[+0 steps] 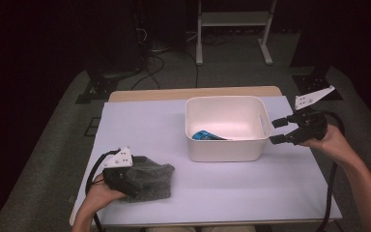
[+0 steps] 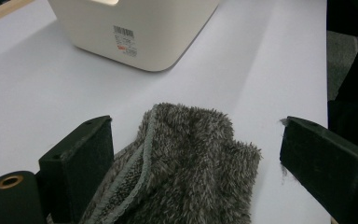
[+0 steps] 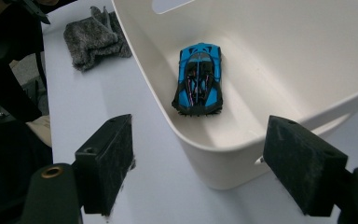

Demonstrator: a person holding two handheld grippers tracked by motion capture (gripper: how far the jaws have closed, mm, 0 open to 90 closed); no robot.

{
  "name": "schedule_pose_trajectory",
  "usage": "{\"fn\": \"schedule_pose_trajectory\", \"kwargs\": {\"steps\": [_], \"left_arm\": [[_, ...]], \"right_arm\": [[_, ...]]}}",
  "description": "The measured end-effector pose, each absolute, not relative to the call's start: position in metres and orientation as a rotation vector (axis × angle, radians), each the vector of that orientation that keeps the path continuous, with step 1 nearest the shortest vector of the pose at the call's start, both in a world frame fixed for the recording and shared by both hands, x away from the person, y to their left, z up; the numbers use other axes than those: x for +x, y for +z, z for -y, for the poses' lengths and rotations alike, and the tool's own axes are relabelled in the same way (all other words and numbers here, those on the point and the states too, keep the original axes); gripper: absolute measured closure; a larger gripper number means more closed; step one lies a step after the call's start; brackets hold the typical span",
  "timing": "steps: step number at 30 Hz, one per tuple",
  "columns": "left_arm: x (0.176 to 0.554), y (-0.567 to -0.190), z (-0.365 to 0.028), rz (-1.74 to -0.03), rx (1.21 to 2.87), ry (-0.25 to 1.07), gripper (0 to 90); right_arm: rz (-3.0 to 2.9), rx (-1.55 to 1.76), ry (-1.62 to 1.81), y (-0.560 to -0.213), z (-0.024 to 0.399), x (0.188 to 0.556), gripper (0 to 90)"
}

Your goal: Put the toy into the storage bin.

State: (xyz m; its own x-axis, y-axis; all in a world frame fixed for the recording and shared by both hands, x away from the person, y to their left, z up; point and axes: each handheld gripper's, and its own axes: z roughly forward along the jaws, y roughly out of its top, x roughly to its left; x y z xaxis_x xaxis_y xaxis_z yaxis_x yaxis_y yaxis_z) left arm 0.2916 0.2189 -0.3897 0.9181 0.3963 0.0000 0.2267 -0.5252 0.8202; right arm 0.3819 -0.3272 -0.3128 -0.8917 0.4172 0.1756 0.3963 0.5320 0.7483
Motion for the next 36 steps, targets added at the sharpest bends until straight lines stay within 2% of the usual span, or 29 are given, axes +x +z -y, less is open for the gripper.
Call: {"fn": "schedule_pose_trajectory", "kwargs": {"steps": [36], "left_arm": [[0.291,-0.392,-0.220,-0.451,2.149,0.231,8.8]], "right_arm": [[-2.650,0.942,1.416,-0.395,0.367,0.350,18.7]]}}
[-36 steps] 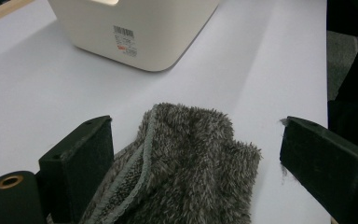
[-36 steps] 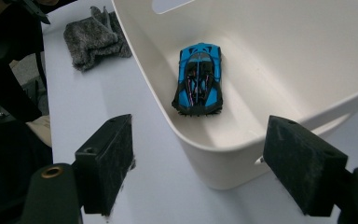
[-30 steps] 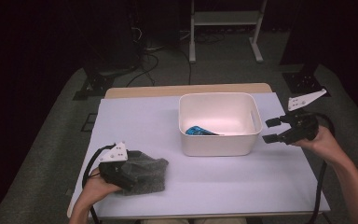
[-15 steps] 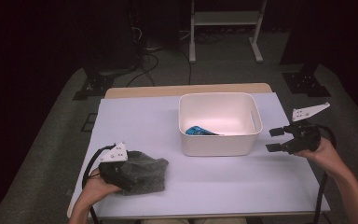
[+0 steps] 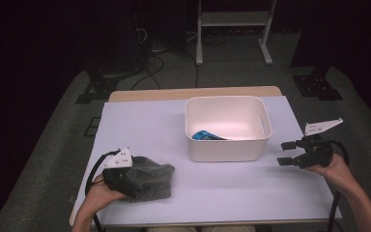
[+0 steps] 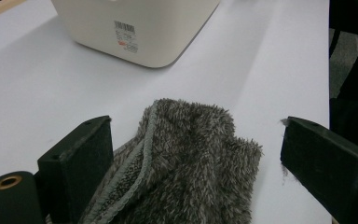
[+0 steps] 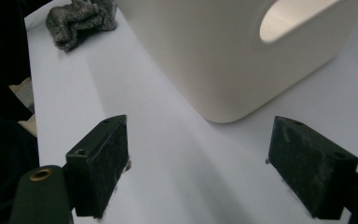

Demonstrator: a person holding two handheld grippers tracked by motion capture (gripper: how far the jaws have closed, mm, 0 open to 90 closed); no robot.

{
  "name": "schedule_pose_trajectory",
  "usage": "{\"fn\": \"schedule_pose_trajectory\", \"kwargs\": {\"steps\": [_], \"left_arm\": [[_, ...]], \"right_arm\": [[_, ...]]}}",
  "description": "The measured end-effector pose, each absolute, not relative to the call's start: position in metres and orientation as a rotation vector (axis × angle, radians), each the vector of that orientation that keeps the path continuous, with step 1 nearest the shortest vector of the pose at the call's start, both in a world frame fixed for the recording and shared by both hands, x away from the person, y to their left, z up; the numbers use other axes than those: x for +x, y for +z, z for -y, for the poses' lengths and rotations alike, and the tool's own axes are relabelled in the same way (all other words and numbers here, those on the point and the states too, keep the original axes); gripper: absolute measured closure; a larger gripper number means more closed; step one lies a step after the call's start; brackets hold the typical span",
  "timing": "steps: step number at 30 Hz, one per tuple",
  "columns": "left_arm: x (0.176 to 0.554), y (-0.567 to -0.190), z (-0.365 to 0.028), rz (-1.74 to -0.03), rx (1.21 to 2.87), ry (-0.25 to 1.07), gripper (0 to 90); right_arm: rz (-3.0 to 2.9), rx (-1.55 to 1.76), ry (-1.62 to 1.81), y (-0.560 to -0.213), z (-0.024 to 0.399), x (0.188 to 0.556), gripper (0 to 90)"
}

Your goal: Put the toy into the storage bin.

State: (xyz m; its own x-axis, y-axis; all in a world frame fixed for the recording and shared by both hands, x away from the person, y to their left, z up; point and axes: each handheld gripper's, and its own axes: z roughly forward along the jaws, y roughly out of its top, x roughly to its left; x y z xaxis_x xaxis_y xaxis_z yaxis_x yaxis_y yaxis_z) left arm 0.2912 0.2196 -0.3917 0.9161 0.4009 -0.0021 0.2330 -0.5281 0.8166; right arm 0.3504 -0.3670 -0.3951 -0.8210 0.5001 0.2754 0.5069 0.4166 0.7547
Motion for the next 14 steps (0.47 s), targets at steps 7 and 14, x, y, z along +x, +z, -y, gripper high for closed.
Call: {"fn": "schedule_pose_trajectory", "kwargs": {"steps": [7,14], "left_arm": [[0.293,-0.393,-0.217,-0.451,2.150,0.236,8.9],[0.295,-0.394,-0.219,-0.464,2.146,0.241,8.9]], "right_arm": [[2.621,-0.986,-1.393,-0.412,0.373,0.344,18.6],[2.659,-0.980,-1.371,-0.423,0.364,0.340,18.3]]}}
